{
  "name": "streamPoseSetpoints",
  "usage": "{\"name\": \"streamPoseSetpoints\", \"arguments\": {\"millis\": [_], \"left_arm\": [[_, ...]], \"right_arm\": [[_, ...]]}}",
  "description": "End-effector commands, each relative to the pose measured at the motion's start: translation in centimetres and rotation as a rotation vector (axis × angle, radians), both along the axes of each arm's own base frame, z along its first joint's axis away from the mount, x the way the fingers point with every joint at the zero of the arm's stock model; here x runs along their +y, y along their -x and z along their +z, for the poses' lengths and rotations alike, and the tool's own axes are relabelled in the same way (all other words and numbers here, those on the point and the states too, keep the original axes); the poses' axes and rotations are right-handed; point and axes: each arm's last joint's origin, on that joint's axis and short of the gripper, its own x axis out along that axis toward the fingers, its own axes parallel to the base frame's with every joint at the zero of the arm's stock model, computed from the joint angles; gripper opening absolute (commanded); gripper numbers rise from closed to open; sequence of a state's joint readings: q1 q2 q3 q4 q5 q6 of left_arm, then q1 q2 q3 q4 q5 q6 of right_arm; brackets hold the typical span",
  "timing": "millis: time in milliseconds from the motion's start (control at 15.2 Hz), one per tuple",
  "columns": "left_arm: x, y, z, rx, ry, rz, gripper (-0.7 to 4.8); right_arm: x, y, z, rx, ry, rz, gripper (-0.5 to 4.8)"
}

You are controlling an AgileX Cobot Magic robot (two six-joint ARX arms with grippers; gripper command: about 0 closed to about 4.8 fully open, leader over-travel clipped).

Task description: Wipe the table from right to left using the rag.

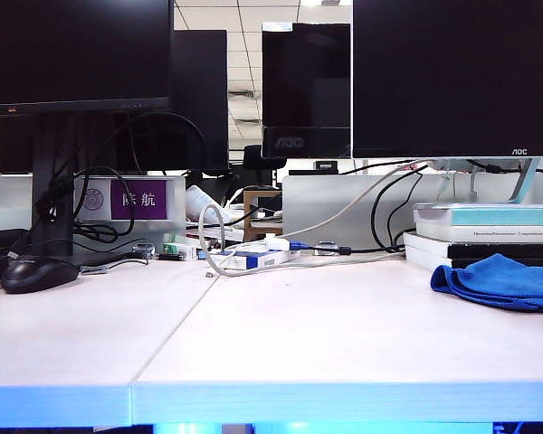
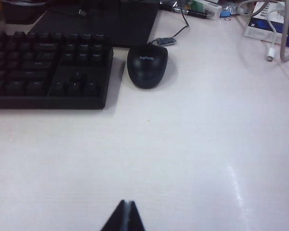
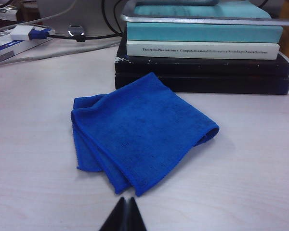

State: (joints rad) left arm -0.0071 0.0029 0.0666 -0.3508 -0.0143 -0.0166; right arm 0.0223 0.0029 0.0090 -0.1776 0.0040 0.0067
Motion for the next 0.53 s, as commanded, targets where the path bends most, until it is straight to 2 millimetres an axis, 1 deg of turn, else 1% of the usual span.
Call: {"name": "streamPoseSetpoints", "arguments": {"millis": [66, 132, 197, 263, 395, 460, 526], "left_arm": [[0.0, 0.0, -0.2, 0.008, -0.008, -0.006, -0.05], [-0.1, -0.2, 2.9, -0.249, 0.29, 0.029, -0.05], [0.0, 0.1, 4.0, -0.28, 0.305, 0.027, -0.05], [0.0, 0.5, 5.7, -0.308, 0.305, 0.024, -0.05], [0.0, 1.0, 9.0, -0.369, 0.304, 0.029, -0.05], [0.1, 1.0, 10.9, -0.392, 0.298, 0.045, -0.05], [0.1, 0.8, 13.3, -0.412, 0.298, 0.057, -0.05]], "right_arm": [[0.0, 0.0, -0.2, 0.004, -0.003, 0.005, -0.01], [0.0, 0.1, 1.7, -0.09, -0.217, -0.023, -0.01], [0.0, 0.3, 2.7, -0.12, -0.264, -0.026, -0.02], [0.0, 0.6, 4.0, -0.166, -0.307, -0.028, -0.02], [-0.1, 1.2, 6.3, -0.242, -0.317, -0.033, -0.02], [-0.2, 1.7, 7.6, -0.285, -0.319, -0.061, -0.02], [-0.4, 2.3, 9.2, -0.343, -0.324, -0.116, -0.02]]}}
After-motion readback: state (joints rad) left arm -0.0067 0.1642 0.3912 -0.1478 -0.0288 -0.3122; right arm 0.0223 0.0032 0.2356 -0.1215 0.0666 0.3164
